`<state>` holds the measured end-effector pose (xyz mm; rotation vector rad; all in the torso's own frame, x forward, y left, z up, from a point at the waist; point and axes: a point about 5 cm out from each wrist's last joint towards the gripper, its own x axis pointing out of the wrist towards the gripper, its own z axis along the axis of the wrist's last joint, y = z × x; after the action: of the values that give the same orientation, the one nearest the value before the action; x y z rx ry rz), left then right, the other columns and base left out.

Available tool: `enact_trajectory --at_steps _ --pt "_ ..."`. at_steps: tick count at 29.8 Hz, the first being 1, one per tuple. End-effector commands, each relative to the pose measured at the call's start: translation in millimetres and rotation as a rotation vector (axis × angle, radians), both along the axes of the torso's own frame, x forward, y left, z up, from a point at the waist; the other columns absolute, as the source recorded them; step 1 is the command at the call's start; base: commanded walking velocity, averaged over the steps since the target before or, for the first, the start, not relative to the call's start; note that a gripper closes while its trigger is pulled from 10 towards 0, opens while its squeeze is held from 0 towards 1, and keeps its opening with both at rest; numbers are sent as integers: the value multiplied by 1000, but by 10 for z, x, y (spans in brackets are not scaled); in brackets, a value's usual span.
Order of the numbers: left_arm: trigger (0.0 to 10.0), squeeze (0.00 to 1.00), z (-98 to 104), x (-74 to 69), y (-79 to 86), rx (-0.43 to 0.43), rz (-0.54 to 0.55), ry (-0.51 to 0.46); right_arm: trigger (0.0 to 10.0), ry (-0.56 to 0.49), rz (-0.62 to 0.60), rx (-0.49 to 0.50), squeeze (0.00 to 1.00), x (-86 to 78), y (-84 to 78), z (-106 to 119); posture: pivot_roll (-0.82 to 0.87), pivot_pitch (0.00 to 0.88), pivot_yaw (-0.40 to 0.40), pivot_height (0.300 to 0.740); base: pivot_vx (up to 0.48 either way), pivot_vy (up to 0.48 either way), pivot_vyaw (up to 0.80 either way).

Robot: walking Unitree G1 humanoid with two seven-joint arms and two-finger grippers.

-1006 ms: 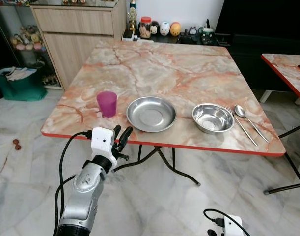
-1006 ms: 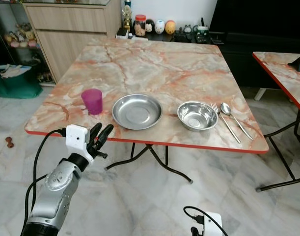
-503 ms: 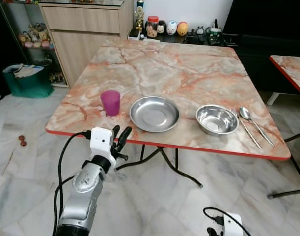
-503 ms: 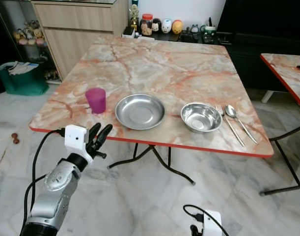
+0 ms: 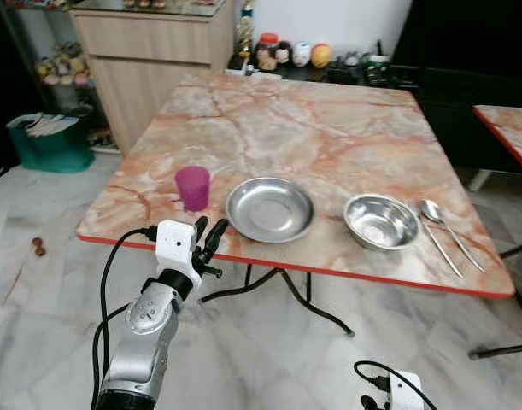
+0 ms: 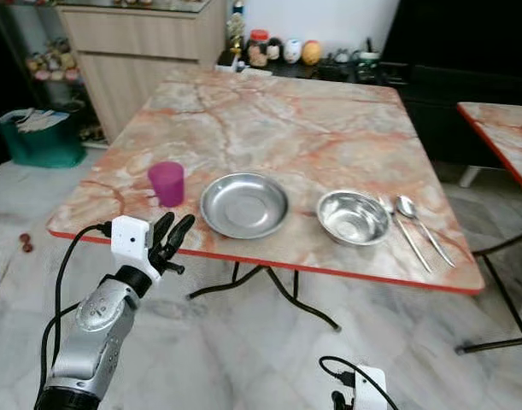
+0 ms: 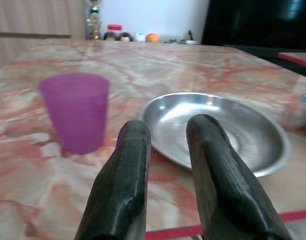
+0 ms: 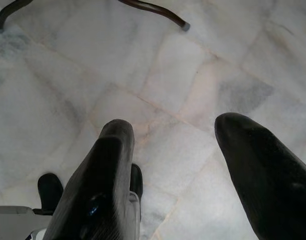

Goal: Setting the table

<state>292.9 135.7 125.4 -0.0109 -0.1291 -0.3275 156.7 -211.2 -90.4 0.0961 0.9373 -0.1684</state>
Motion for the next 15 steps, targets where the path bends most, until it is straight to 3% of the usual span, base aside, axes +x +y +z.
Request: enact_trajectory --at_steps 1,7,15 --pt "10000 0 31 6 2 -6 2 -4 10000 -5 -2 -6 0 9 -14 7 133 0 -61 740 244 0 0" --pt "10000 0 34 -1 -6 -8 1 -6 10000 -5 0 -8 0 9 -18 8 133 0 -60 740 247 0 0" --pt "10000 0 55 -27 -9 -12 -8 -20 10000 -5 4 -9 0 11 -17 9 133 0 -60 740 0 0 0"
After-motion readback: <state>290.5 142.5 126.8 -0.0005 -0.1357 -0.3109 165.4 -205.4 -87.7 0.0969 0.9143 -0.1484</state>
